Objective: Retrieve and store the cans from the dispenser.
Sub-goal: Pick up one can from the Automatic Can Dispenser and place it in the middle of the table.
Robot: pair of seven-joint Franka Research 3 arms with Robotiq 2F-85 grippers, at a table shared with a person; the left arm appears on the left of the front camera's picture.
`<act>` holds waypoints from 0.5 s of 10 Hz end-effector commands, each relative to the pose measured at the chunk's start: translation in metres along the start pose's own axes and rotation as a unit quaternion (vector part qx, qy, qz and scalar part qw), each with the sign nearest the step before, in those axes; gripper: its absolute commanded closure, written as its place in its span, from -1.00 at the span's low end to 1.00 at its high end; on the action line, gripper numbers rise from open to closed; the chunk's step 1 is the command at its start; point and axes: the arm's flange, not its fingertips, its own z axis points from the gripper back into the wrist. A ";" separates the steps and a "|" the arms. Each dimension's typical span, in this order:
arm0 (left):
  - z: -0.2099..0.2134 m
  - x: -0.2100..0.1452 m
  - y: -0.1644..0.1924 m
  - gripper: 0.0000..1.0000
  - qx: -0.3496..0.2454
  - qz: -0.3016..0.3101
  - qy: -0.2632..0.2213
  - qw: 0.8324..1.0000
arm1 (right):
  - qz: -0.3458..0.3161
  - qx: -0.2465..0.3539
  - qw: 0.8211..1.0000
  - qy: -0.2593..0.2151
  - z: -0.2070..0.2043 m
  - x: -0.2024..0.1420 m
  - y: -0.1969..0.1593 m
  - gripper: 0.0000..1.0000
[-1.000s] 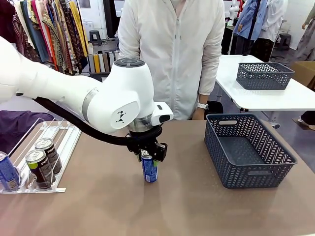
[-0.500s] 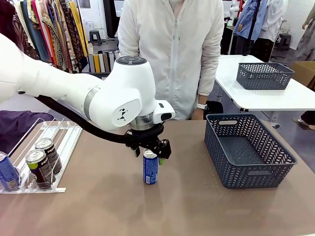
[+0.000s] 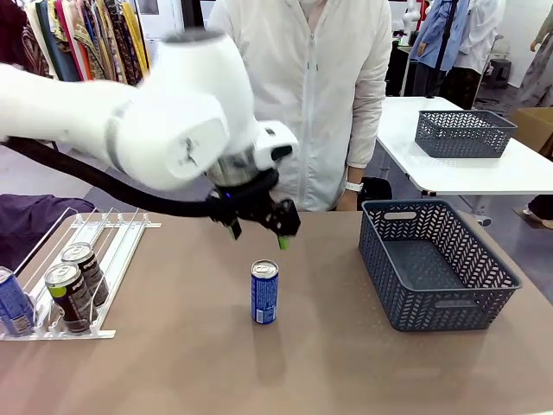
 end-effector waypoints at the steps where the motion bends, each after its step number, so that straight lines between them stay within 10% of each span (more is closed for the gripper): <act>1: 0.048 -0.025 0.048 -1.00 -0.050 0.025 -0.018 0.998 | 0.008 0.013 1.000 -0.009 -0.001 0.003 0.001 -1.00; 5: 0.140 -0.105 0.228 -1.00 -0.246 0.171 -0.086 0.950 | 0.008 0.013 1.000 -0.009 -0.001 0.003 0.001 -1.00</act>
